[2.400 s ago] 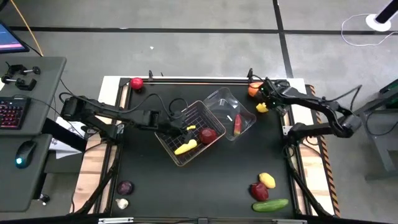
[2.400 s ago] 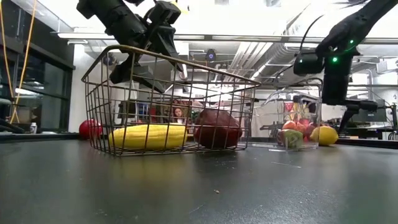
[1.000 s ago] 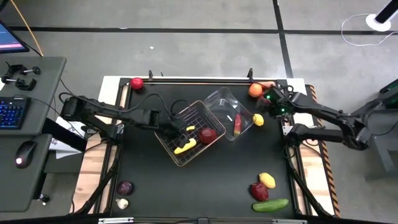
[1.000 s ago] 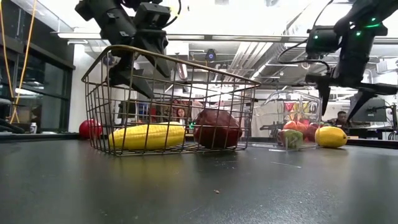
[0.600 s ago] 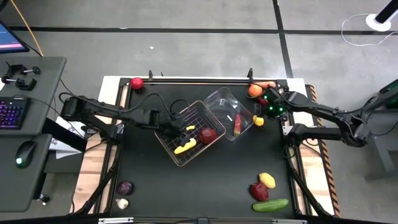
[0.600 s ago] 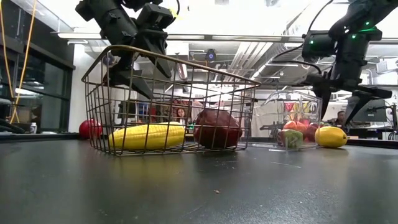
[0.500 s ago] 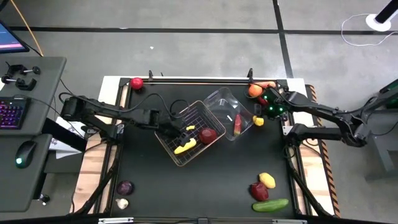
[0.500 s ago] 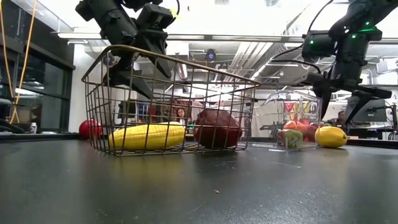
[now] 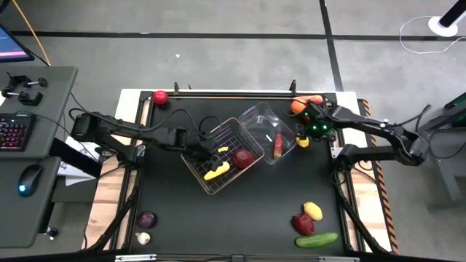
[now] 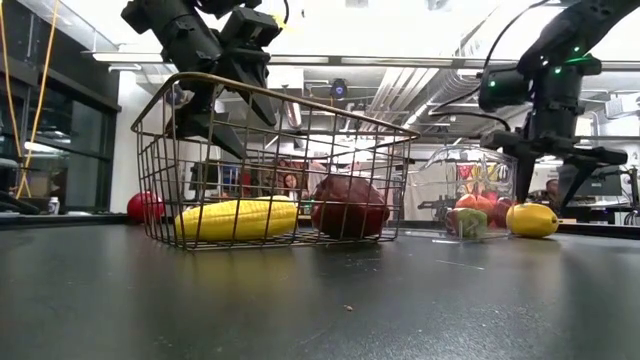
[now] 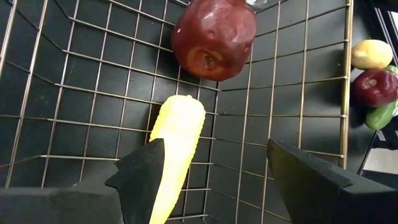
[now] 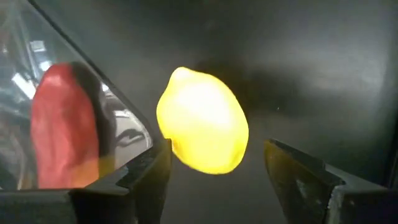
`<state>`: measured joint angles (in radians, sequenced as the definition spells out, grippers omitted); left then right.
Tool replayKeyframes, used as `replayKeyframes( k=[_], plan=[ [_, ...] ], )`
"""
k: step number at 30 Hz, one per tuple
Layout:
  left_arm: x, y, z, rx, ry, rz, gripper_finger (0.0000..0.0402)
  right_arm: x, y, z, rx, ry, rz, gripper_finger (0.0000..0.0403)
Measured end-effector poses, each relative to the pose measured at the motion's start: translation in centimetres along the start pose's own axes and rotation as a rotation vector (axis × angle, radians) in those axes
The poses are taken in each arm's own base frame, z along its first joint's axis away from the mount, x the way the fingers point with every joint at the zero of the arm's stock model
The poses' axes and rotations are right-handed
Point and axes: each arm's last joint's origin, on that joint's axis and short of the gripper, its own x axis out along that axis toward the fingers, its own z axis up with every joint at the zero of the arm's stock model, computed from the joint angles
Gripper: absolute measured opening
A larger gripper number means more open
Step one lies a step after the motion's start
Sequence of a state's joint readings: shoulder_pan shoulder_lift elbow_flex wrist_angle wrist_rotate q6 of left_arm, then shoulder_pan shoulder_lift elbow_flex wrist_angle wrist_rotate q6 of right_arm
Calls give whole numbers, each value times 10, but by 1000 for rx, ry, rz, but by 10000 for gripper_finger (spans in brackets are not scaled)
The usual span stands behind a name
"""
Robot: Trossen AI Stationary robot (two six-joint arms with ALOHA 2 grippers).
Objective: Sort produce into baskets
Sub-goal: Put the top lemon into the gold wire basket
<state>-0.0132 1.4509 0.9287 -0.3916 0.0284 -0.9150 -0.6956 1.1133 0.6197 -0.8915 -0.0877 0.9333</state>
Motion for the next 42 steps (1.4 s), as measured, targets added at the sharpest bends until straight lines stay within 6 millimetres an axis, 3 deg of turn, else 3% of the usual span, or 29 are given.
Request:
replayKeyframes(
  k=[26, 35, 42],
  plan=[
    [0, 0, 0, 11, -5, 5, 271, 12, 1, 14, 26, -61, -54, 245],
    [0, 0, 0, 10, -5, 5, 271, 27, 5, 17, 21, 31, -83, 244],
    [0, 0, 0, 9, -5, 5, 271, 22, 2, 19, 19, 5, -67, 244]
  ],
)
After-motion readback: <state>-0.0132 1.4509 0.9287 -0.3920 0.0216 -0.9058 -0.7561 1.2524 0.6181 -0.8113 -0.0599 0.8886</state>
